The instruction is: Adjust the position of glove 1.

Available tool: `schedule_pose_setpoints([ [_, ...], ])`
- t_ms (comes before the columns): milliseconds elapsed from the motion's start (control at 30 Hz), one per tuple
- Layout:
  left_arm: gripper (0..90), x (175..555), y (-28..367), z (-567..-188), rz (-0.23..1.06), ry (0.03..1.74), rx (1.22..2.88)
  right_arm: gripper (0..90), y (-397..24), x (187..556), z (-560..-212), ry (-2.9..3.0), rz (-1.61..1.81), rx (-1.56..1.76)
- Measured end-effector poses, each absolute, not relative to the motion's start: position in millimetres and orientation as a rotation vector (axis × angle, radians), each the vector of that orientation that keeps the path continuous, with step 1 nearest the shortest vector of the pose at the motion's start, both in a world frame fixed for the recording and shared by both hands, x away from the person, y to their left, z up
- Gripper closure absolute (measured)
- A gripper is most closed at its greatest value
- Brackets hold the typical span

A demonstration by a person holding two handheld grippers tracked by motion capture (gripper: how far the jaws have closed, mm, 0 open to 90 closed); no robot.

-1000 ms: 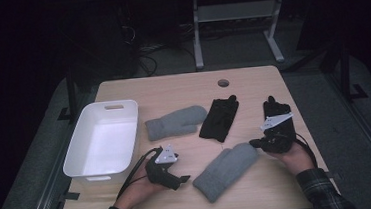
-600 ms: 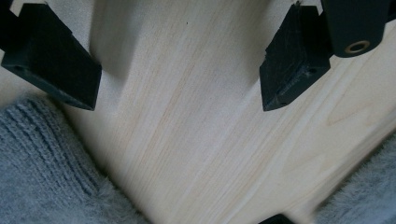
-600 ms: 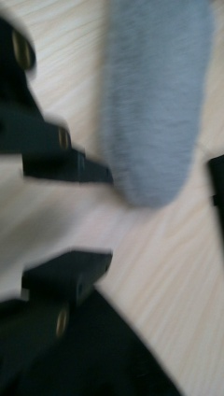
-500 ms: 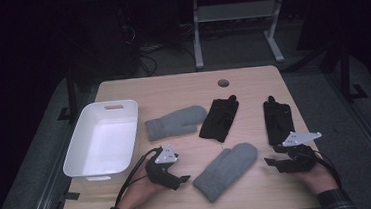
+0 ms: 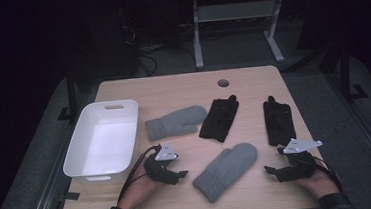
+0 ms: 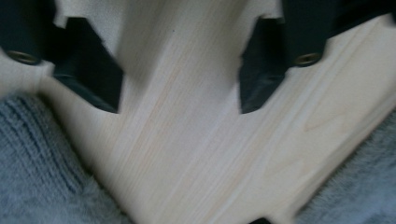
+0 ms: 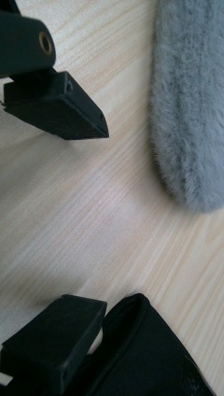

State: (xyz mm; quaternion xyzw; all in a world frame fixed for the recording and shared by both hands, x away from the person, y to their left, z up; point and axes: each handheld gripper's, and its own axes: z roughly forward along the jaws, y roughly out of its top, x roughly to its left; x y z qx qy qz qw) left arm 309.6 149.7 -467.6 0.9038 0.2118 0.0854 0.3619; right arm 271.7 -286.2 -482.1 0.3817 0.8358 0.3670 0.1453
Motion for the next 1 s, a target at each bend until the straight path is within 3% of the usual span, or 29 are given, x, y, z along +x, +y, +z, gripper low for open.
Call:
schedule_pose_setpoints([
  [200, 49.9, 319, 145, -456, 0.248, 0.572, 2.311, 13.9, -286, 272, -482, 2.408, 1.057, 1.1],
  [1000, 43.8, 376, 132, -421, 0.316, 0.678, 2.254, 13.7, -286, 272, -482, 2.407, 1.056, 1.102],
])
